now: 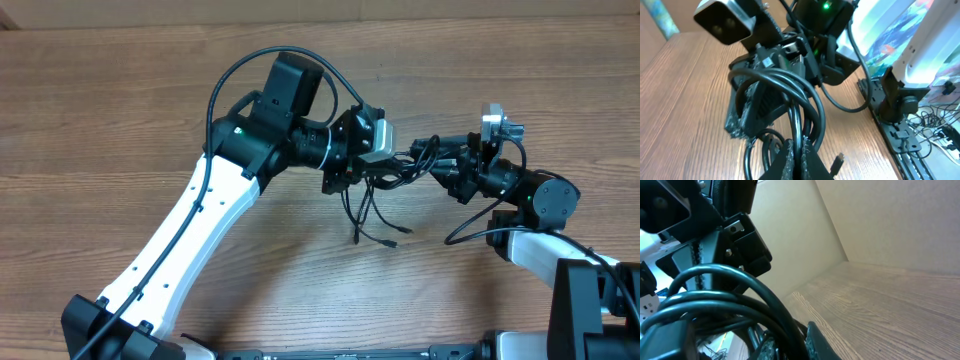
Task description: Untangle cables
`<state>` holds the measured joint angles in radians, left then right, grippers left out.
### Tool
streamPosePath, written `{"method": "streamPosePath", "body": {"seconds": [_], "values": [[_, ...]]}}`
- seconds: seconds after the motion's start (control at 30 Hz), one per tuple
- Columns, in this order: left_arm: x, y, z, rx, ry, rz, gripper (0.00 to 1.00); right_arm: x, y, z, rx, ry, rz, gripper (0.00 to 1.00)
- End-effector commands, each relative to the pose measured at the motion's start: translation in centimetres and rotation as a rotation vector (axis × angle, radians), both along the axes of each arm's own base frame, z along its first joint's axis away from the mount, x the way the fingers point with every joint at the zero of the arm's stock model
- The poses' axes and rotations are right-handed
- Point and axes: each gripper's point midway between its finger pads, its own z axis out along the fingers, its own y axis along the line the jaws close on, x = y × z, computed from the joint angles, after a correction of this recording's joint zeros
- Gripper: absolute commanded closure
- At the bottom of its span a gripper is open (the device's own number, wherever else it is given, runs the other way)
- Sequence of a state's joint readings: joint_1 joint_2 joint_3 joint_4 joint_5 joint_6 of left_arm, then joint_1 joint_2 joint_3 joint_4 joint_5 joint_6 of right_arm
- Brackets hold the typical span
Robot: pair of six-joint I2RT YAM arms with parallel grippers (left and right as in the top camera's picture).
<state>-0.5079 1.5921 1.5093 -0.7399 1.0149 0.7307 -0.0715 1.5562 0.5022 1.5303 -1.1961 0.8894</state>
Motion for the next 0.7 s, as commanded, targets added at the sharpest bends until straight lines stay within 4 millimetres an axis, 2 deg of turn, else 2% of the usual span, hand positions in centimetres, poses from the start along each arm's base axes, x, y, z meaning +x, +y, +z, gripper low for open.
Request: {"method": "streamPosePath", "body": {"seconds": [0.0, 0.43, 0.67], "values": [[1.3, 0.6, -0.2, 0.024, 0.01, 0.06, 0.96, -0.1, -0.1, 1.1, 0.004, -0.065, -0.015, 0.89], [5.4, 3.2, -2.3, 0.158, 0.07, 0.325, 0.96, -0.1, -0.1, 1.1, 0.004, -0.065, -0.015, 0.91], [6.8, 4.2, -3.2, 0.219, 0.078, 0.435, 0.96, -0.1, -0.1, 1.1, 0.005, -0.065, -0.016, 0.91]]}}
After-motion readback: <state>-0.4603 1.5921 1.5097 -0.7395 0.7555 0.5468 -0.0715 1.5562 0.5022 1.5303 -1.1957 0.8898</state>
